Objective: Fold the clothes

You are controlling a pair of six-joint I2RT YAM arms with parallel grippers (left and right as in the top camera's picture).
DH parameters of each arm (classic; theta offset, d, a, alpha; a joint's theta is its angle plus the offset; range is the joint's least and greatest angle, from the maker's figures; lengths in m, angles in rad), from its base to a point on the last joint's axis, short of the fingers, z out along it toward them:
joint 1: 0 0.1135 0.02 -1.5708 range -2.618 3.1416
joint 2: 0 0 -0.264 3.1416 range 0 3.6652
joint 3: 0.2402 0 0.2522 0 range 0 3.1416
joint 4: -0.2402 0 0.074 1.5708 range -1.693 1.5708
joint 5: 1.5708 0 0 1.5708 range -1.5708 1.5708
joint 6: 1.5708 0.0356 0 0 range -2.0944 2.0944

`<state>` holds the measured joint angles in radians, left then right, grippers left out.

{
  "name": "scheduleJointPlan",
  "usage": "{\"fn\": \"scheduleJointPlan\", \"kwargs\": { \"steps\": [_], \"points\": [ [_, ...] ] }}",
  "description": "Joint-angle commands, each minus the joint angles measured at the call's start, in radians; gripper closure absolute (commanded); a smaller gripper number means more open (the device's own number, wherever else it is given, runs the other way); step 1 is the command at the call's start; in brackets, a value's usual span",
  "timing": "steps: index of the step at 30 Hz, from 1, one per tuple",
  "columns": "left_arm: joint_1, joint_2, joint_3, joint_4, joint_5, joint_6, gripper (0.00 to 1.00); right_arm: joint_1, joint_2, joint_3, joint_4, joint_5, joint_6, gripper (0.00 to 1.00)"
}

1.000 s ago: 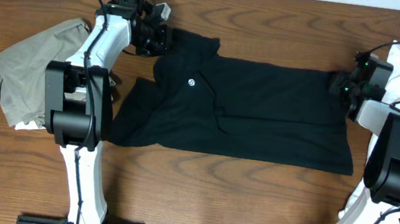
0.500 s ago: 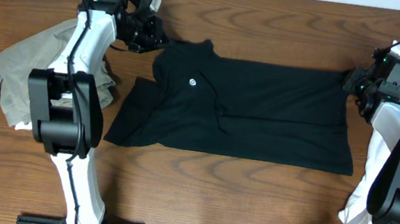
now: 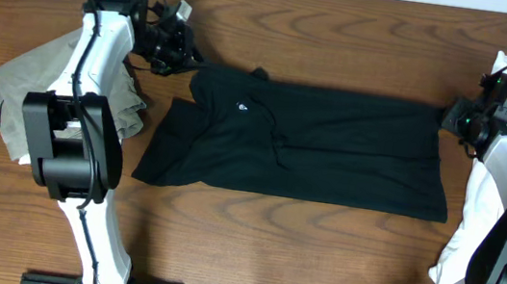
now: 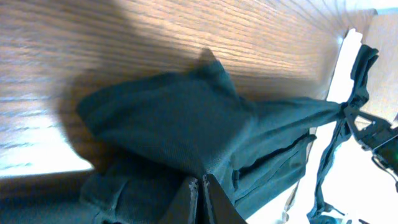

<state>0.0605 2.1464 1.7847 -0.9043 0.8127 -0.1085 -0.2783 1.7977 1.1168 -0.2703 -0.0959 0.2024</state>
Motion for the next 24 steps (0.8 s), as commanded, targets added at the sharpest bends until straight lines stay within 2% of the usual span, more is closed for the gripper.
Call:
{"fn": "scheduleJointPlan", "kwargs": {
  "steps": [1, 10, 24],
  "points": [
    [0.02, -0.027, 0.021, -0.025, 0.007, -0.008, 0.94, -0.018, -0.018, -0.003, -0.035, 0.014, 0.01, 0.98],
    [0.024, -0.027, 0.021, -0.18, 0.003, -0.007, 0.94, -0.025, -0.018, -0.003, -0.097, 0.018, 0.01, 0.99],
    [0.024, -0.027, 0.021, -0.347, -0.11, 0.0, 0.94, -0.074, -0.018, -0.003, -0.175, 0.021, 0.009, 0.98]
  ]
}}
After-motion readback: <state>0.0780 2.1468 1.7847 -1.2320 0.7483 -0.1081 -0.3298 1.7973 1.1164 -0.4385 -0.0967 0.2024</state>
